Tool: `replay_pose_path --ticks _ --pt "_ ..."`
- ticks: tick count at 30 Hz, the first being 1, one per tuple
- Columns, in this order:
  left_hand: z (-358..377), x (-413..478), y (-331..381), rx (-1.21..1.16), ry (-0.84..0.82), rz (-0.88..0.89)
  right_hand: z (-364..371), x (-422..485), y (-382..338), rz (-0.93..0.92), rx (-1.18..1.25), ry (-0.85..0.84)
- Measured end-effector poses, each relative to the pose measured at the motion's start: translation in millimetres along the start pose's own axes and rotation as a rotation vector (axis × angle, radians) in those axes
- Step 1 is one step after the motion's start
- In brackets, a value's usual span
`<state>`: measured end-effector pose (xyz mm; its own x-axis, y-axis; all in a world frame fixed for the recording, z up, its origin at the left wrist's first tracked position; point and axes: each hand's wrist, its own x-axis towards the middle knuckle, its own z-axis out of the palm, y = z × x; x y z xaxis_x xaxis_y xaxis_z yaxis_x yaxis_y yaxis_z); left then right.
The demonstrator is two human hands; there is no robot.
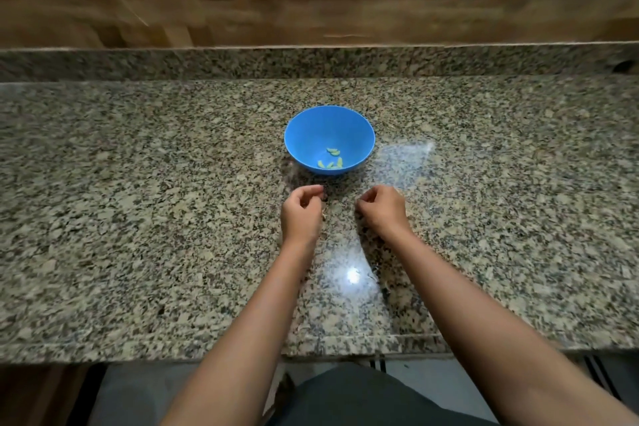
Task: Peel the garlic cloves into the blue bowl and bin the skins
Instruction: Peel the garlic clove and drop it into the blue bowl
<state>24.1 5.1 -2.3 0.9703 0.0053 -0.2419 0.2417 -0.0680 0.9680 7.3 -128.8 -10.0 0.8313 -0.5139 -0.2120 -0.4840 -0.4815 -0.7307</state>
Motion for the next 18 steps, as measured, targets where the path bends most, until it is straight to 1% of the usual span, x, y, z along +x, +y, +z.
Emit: replay_pose_path --ticks 2,4,6,8,10,13,15,18 --pt "-4 4 1 -0.015 0.008 0.005 0 -1 -3 0.008 0.014 0.022" --pt "-6 9 3 -0.014 0.014 0.016 -2 -6 -10 -0.004 0.145 0.082" --pt "-7 12 3 0.026 0.024 0.037 -8 -9 -24 -0.067 0.256 0.17" --pt "-8 15 2 0.078 0.025 0.055 -12 -5 -43 -0.144 0.328 0.218" --pt "-11 17 0 0.143 -0.002 0.057 -13 4 -61 -0.162 0.401 0.225" --pt "-16 21 -3 0.236 -0.073 0.022 -9 15 -73 -0.113 0.488 0.196" --pt "-19 24 -6 0.257 -0.115 0.009 -6 14 -70 -0.088 0.54 0.182" --pt "-22 25 -7 0.38 -0.204 0.048 -2 -2 -57 -0.056 0.596 0.197"
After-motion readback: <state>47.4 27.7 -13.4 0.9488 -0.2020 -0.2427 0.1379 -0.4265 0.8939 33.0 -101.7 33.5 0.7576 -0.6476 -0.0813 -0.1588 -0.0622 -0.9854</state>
